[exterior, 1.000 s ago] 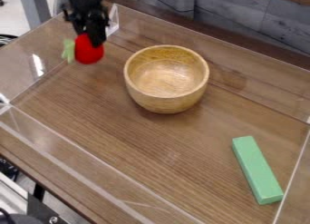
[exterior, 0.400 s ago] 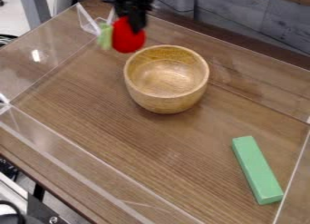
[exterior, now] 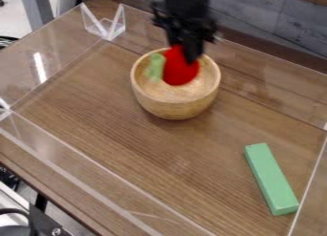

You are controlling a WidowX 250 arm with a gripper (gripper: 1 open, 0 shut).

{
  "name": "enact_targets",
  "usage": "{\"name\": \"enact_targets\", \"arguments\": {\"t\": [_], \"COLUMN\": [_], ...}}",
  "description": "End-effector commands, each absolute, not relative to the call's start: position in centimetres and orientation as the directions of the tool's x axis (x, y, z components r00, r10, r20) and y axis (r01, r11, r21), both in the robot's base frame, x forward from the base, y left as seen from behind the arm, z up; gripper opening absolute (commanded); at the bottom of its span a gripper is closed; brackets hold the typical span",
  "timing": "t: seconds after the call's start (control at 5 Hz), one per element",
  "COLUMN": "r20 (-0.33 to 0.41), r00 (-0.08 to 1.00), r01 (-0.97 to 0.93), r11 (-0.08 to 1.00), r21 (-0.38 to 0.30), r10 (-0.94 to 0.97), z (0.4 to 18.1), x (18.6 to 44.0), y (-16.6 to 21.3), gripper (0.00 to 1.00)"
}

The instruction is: Move the red fruit to the right

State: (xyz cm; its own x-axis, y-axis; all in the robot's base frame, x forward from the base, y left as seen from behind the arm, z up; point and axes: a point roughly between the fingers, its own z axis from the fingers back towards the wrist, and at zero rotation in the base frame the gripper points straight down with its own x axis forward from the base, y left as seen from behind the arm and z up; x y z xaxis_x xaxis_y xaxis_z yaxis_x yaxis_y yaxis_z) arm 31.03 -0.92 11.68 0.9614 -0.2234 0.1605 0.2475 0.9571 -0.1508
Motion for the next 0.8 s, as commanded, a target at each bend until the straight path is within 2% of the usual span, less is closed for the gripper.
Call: {"name": "enact_targets", "arguments": {"t": [0.0,0.4,0.6], "r20": [0.213,0.178,0.147], "r00": [0.951,0.96,0.971], "r01": [0.253,0.24,0.206], "r11": [0.959,0.963,0.971], "r21": [-0.125,-0.122,-0.124], "r10": [-0.223,-0.217,-0.188], "z": [12.6,10.4,8.6], "x": [30.2,28.7,27.7], "y": [-3.8,-7.7,-8.5], "gripper": [0.0,0.0,0.0]}}
